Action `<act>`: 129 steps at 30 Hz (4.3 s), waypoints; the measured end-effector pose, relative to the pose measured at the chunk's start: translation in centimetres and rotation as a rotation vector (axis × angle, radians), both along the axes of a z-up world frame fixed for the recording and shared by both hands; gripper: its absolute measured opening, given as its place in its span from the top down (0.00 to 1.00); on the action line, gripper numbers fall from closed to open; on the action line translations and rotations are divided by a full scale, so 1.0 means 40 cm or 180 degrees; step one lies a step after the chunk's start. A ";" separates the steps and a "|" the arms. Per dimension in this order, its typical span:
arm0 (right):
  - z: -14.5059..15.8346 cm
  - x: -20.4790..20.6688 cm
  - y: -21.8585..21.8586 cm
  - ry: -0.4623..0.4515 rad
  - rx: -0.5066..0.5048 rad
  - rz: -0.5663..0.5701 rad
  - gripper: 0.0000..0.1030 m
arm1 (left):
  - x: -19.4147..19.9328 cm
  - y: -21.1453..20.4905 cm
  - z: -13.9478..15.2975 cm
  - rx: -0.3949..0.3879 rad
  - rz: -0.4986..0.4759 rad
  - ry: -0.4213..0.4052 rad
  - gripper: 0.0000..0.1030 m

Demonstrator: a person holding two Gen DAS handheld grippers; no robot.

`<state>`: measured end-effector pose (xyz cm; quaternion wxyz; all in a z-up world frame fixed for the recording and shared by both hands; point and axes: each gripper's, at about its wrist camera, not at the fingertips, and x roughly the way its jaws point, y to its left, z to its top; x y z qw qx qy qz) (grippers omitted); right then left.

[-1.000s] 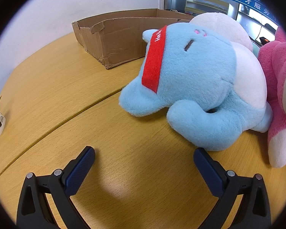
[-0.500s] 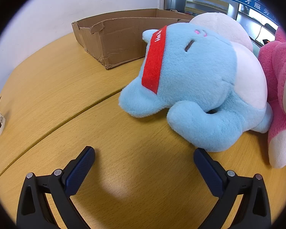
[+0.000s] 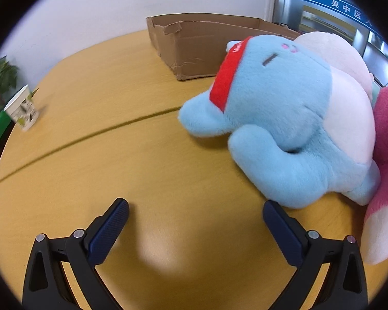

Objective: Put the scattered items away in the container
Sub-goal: 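Move both grippers toward the large pink plush bear on the table, then close the left gripper on the pink bear's leg while the right gripper grasps its body, then lift the pink bear with both grippers and carry it over the cardboard box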

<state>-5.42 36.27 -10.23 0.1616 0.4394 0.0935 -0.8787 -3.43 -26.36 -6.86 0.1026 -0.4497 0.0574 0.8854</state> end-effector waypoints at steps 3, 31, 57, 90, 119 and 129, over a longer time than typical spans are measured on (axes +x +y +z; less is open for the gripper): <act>0.002 0.007 0.000 0.0003 0.0003 -0.0028 0.00 | 0.053 0.022 0.009 0.0006 0.0194 0.0038 0.00; 0.274 0.431 -0.168 0.0958 -0.0954 -0.0498 0.00 | 0.322 0.544 0.385 0.0741 0.0216 0.1294 0.00; 0.223 0.213 -0.236 0.0823 -0.0980 -0.0079 0.00 | 0.155 0.535 0.177 0.1207 0.0178 0.0598 0.01; 0.338 0.254 -0.294 0.1141 -0.1145 0.0225 0.35 | 0.203 0.468 0.349 0.1352 0.0026 0.0912 0.56; 0.864 -0.237 -0.418 0.2014 -0.1407 0.0502 0.36 | -0.261 0.406 0.821 0.0996 -0.0233 0.1812 0.59; 0.818 -0.543 -0.449 0.1750 -0.1373 0.0383 0.36 | -0.552 0.390 0.744 0.1086 -0.0325 0.1463 0.61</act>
